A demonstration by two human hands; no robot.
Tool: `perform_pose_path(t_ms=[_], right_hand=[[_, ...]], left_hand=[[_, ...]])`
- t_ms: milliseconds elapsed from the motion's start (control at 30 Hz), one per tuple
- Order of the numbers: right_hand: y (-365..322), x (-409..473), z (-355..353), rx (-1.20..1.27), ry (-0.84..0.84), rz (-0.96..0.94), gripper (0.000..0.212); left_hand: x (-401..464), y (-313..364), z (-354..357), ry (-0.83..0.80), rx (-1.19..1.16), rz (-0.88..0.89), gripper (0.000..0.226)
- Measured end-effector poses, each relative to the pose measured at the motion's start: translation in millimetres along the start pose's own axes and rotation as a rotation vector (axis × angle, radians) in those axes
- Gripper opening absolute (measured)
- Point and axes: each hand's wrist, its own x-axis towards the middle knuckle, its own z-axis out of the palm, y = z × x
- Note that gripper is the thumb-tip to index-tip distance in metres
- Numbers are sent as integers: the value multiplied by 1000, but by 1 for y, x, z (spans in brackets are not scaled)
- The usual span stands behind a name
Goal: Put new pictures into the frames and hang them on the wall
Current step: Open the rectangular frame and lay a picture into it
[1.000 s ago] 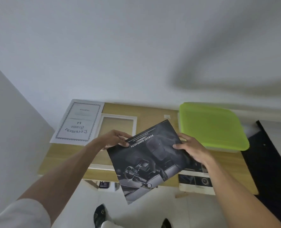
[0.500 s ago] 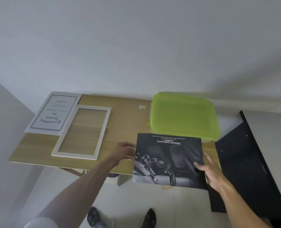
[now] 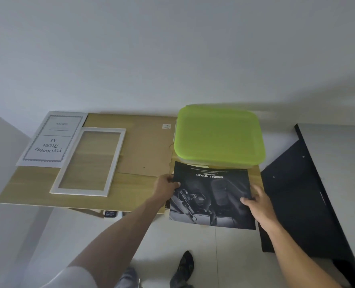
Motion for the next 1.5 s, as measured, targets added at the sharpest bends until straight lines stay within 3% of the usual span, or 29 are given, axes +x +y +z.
perform_pose_path(t_ms=[200,300,433,933,1100,1200,1500], right_hand=[[-1,3,7,-482,177,-213,65],[15,4,18,-790,156,-421,70],[24,5,34,-973,78,-494,61],[17,5,43,-971,113,-487,59],[1,1,52,-919,134,-553,53],[-19,-1,67,-906,115,-619,49],[-103,-12,165,-878,-1,-800,48]], left_hand=[[-24,6,17,218,373,284,41],[-34,-15,27,123,664,437,63],[-35,-33,35,-56,911,426,61],[-25,-35,28,-52,855,448,50],[-26,-32,14,27,800,527,47],[-22,-29,-5,88,769,567,40],[11,-31,-117,201,718,502,49]])
